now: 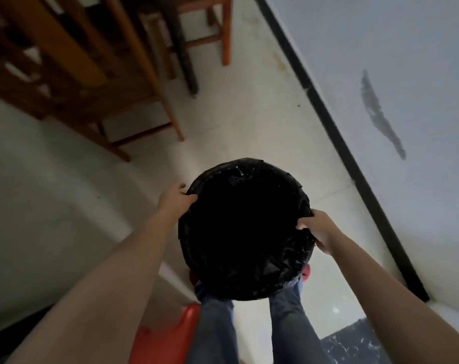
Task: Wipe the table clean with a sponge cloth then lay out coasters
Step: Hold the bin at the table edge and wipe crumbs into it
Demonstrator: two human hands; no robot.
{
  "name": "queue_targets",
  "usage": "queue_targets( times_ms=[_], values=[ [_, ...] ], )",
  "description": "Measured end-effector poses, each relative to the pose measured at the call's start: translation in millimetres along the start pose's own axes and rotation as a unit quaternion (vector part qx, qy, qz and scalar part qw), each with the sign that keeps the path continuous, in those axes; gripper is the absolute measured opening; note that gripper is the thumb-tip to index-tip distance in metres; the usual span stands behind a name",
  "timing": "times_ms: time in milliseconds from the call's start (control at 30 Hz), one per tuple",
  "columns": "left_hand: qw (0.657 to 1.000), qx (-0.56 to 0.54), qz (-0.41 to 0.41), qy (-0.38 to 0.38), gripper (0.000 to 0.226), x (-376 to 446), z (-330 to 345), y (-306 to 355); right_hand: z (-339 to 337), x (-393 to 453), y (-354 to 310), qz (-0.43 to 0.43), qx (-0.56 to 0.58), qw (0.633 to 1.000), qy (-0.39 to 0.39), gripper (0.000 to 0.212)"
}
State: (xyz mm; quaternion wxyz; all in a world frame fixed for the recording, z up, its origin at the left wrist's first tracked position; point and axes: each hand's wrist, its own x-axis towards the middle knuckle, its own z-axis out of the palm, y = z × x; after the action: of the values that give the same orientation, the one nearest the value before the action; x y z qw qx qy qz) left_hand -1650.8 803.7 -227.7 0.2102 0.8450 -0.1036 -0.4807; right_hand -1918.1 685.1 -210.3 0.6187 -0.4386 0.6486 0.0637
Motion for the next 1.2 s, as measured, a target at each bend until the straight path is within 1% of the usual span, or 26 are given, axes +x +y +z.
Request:
queue_targets(
  times_ms=[33, 100, 133, 167, 200, 267, 333, 400, 433, 467, 567, 633, 700, 733, 833, 867, 900, 967, 1067, 1167, 1200],
  values=[
    [1.000, 0.005, 0.004, -0.005, 0.047, 0.5, -13.8, -10.1, 16.1, -2.5, -8.0, 0.002, -0.016, 1.000, -0.008, 0.015],
    [1.000, 0.018, -0.005, -0.006, 0.038, 0.3, -75.1, -46.9, 85.4, -6.6, -35.9, 0.000, -0.059, 0.997, -0.053, 0.013],
    [0.999, 0.032, -0.003, -0.012, 0.035, 0.4, -78.9, -51.6, 92.1, -10.5, -41.5, 0.000, -0.065, 0.996, -0.058, 0.021],
    [0.999, 0.032, -0.011, 0.004, 0.032, 2.0, -107.3, -70.1, 122.3, -12.1, -55.1, -0.003, -0.086, 0.993, -0.080, 0.035],
    [0.999, 0.030, -0.016, 0.020, 0.029, 1.6, -131.5, -84.7, 148.1, -14.1, -66.5, -0.003, -0.107, 0.989, -0.097, 0.043],
    [0.999, 0.001, -0.028, 0.042, 0.024, 2.3, -170.9, -109.9, 190.9, -17.4, -87.7, -0.017, -0.145, 0.982, -0.120, 0.037],
    [0.997, -0.026, -0.048, 0.055, 0.008, 3.0, -206.1, -129.4, 231.7, -21.3, -109.5, -0.035, -0.195, 0.973, -0.122, 0.031],
    [0.994, -0.052, -0.057, 0.078, 0.021, 4.3, -233.7, -143.2, 265.9, -23.9, -129.6, -0.059, -0.246, 0.961, -0.116, 0.029],
    [0.992, -0.060, -0.059, 0.093, 0.017, 5.7, -249.8, -148.7, 283.9, -24.3, -141.1, -0.071, -0.276, 0.952, -0.115, 0.029],
    [0.991, -0.053, -0.059, 0.104, 0.010, 8.0, -262.6, -153.3, 297.8, -24.2, -151.6, -0.085, -0.305, 0.942, -0.114, 0.029],
    [0.987, -0.038, -0.078, 0.137, 0.023, 19.8, -308.4, -167.6, 345.7, -23.5, -186.7, -0.115, -0.378, 0.909, -0.130, 0.029],
    [0.985, -0.026, -0.086, 0.149, 0.025, 29.0, -336.2, -174.6, 374.2, -21.7, -207.6, -0.129, -0.416, 0.889, -0.142, 0.030],
    [0.981, -0.021, -0.101, 0.164, 0.025, 38.0, -371.3, -179.7, 408.9, -19.5, -232.6, -0.143, -0.462, 0.861, -0.157, 0.030],
    [0.980, -0.013, -0.109, 0.164, 0.026, 42.4, -386.4, -181.9, 423.3, -20.1, -243.0, -0.150, -0.488, 0.845, -0.161, 0.030],
    [0.979, 0.008, -0.130, 0.158, 0.026, 58.0, -435.0, -185.8, 470.9, -23.1, -277.0, -0.193, -0.580, 0.775, -0.159, 0.033],
    [0.977, 0.008, -0.138, 0.162, 0.025, 65.4, -453.5, -188.7, 490.9, -23.2, -290.4, -0.216, -0.595, 0.757, -0.159, 0.032],
    [0.975, 0.008, -0.144, 0.167, 0.024, 72.5, -468.1, -191.4, 508.0, -23.0, -300.8, -0.235, -0.597, 0.749, -0.163, 0.029],
    [0.974, 0.020, -0.149, 0.170, 0.023, 86.6, -495.6, -196.5, 542.6, -23.6, -319.6, -0.268, -0.589, 0.743, -0.168, 0.021],
    [0.971, 0.038, -0.154, 0.176, 0.025, 108.2, -537.1, -199.1, 595.1, -23.4, -351.2, -0.307, -0.571, 0.746, -0.155, 0.028],
    [0.971, 0.061, -0.155, 0.171, 0.030, 133.3, -578.8, -197.7, 641.5, -21.0, -386.0, -0.337, -0.537, 0.762, -0.133, 0.033],
    [0.972, 0.070, -0.150, 0.165, 0.030, 144.1, -596.0, -195.9, 658.2, -18.5, -399.0, -0.341, -0.515, 0.776, -0.124, 0.034]
  ],
)
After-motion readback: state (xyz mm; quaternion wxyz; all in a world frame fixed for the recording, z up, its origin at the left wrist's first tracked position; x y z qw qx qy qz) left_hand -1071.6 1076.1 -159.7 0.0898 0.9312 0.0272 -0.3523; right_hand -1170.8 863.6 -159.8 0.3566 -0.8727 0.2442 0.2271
